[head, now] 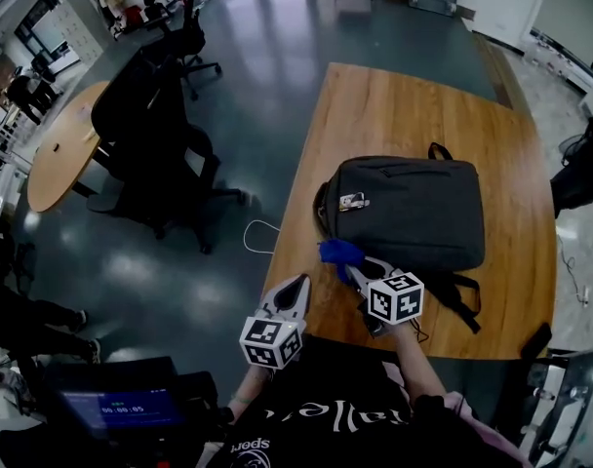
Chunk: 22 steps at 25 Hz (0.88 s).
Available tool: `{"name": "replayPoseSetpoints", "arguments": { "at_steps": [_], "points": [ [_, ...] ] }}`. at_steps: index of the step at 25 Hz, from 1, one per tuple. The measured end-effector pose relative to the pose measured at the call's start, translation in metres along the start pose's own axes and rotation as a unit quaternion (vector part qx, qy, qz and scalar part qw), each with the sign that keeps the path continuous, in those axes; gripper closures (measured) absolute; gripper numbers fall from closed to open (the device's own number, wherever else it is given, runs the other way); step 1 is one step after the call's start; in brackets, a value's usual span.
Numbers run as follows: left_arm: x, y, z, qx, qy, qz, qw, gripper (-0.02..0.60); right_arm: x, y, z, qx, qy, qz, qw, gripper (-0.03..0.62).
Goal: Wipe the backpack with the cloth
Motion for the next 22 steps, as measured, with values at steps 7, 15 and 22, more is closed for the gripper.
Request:
{"name": "replayPoseSetpoints", "arguments": {
  "at_steps": [7,15,22],
  "points": [
    [0.019,0.007,-0.037,-0.003,0.010,-0.001,0.9999,0.583,-0.059,0.012,-0.032,0.026,0.025,-0.021,0.999,0.540],
    [0.048,0.036,-0.101,0.005,0.021,0.012,0.9997,0.582,-0.137,0.029,-0.084,0.041,0.045,-0.031,0.998,0.540],
    [0.069,0.058,-0.141,0.003,0.008,0.010,0.9999,0.583,-0.203,0.051,-0.137,0.064,0.070,-0.045,0.994,0.540]
  ]
}}
Point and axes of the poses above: the fingertips, and each gripper's own axes: x forward along the fingers, z to its left, y out of its underside, the point moved 3 cm from there along -x, backward along the fingers, and after that the axes turned 12 degrees about -x, right-handed, at the moved point
